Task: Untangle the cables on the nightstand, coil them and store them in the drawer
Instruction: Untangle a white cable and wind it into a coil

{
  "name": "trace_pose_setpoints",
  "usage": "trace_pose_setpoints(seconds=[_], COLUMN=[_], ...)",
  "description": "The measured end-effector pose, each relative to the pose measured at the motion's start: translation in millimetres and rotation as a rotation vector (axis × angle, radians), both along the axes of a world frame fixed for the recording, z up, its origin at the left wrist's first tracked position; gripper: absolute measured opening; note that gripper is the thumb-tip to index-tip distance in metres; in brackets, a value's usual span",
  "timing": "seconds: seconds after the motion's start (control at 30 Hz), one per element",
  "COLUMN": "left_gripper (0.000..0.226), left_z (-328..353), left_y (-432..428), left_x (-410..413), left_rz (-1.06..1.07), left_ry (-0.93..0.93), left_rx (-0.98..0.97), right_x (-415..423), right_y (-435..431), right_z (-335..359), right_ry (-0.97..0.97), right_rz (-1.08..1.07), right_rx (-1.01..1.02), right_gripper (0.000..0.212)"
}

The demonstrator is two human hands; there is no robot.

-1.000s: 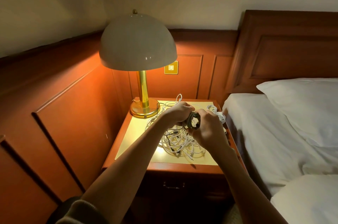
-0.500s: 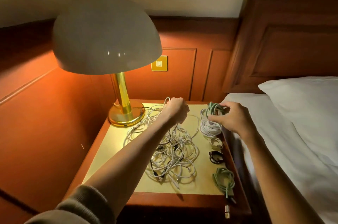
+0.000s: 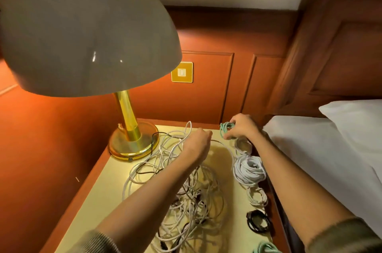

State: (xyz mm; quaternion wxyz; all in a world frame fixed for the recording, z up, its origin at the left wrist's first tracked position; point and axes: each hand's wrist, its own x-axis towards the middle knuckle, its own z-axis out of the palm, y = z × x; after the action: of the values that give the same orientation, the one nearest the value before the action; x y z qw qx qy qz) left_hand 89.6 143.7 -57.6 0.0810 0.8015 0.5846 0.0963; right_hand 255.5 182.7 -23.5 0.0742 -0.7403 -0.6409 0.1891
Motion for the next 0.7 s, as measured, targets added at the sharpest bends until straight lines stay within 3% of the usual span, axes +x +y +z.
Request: trace_pose_setpoints(seconds=[0.37,0.5,0.57,0.7], left_gripper=[0.009,0.010,0.011,0.013], left_z=[19.3,27.6,33.3,53.2], left_y=[1.0,-0.7,-5.0,-25.2], left_x=[-50.1,-54.4,-57.1,-62.2], left_rz=[0.030,0.065,0.079,0.077], left_ry=[-0.279,-0.362,-0.376,-0.406], left_rx=[0.040,0.104,0.136,0.234], right_x=[-18.8,-24.0,-27.0,-34.8], right_y=[22.8,-1.9,-24.3,-66.3], right_z=[-31.2,6.1,27.5,49.6], right_ry=[-0.213,0.259,0.473,0.667], right_rz=[0.186,0.157,0.189,0.324], right_rx=[-0.156,-0.056,-0.154,-0.221], right_gripper=[0.068,0.048,0.050,0.021])
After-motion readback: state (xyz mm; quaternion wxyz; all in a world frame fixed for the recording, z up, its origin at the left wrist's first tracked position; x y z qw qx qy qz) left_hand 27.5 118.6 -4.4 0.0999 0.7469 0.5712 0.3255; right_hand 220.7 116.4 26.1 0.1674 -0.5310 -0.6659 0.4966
